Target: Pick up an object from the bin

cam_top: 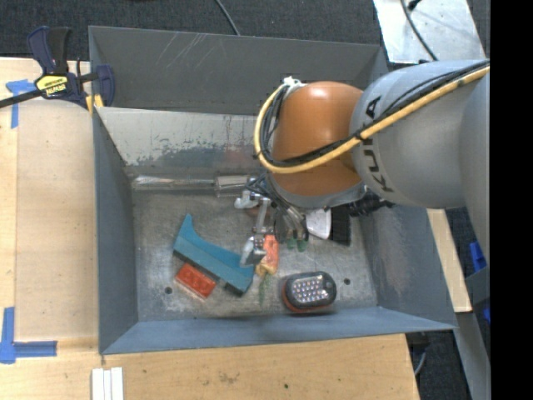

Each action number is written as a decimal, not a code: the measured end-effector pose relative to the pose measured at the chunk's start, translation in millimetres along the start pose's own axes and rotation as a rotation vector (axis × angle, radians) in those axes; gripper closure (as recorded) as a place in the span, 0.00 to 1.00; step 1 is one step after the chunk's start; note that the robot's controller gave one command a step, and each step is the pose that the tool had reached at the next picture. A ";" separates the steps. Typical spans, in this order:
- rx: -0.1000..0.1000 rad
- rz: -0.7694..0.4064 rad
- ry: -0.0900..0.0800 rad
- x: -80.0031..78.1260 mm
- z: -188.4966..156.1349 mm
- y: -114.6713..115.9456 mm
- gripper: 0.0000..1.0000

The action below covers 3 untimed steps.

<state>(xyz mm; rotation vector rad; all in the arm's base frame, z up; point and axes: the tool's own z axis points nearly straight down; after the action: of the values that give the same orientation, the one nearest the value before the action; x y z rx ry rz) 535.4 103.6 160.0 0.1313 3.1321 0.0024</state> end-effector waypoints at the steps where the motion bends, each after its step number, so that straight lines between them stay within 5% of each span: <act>1: 0.000 0.145 0.004 9.2 10.8 39.0 0.00; 2: 0.001 0.141 0.007 -3.4 30.9 41.9 0.00; 3: -0.009 0.311 0.002 7.9 69.1 52.3 0.00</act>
Offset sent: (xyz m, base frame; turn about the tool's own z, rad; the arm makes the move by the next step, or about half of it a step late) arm 0.0065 0.0408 -0.0324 0.1424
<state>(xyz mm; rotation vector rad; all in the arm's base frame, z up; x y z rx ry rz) 532.4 156.5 90.9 0.6152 3.0759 0.0177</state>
